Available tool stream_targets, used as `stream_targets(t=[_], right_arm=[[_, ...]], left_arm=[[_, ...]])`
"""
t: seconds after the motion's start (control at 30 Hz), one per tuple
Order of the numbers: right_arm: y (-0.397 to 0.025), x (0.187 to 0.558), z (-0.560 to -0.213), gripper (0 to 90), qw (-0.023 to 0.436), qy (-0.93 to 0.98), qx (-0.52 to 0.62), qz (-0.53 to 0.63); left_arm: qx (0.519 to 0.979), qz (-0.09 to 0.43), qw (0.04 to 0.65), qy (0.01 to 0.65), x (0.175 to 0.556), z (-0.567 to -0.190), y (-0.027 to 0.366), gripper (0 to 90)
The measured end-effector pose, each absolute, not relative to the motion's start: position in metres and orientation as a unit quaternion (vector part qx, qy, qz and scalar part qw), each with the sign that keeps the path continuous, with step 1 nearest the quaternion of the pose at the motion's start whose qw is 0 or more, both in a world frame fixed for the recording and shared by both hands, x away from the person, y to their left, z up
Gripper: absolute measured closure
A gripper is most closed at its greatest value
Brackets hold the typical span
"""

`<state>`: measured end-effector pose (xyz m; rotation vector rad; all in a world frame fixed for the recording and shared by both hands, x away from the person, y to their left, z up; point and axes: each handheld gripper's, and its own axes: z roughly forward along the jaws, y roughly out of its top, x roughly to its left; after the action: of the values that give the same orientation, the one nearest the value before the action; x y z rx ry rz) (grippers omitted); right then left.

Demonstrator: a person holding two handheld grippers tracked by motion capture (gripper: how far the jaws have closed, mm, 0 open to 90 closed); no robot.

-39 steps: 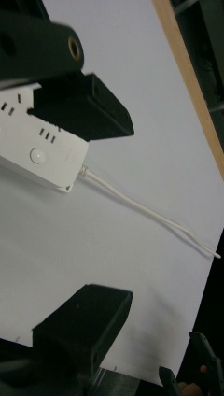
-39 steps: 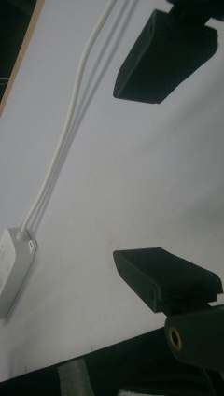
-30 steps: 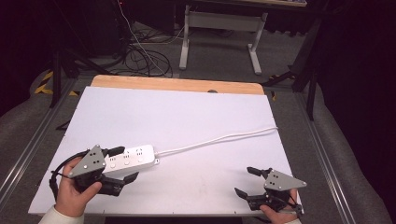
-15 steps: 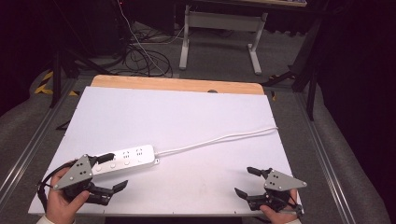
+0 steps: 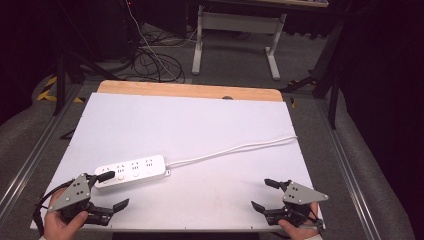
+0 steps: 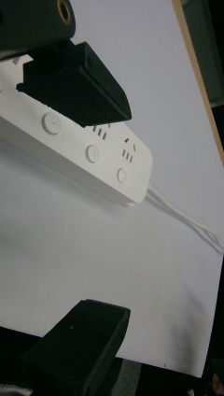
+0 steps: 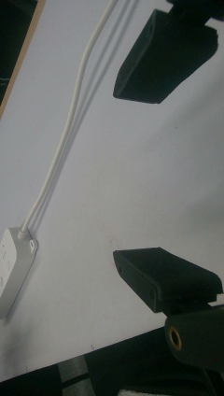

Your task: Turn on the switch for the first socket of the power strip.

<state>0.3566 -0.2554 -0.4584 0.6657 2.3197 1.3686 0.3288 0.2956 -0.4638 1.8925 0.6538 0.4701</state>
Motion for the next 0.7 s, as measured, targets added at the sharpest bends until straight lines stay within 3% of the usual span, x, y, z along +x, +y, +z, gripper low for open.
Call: stream_targets(t=[0.23, 0.7], right_arm=[[-0.256, 0.357, -0.459, 19.2, 0.182, 0.822, 0.237, 0.485], [-0.256, 0.358, -0.459, 19.2, 0.181, 0.823, 0.238, 0.484]], left_arm=[[0.784, 0.176, 0.509, 0.309, 0.329, -0.475, 0.299, 10.2], [0.793, 0.178, 0.505, 0.289, 0.329, -0.482, 0.290, 10.9]])
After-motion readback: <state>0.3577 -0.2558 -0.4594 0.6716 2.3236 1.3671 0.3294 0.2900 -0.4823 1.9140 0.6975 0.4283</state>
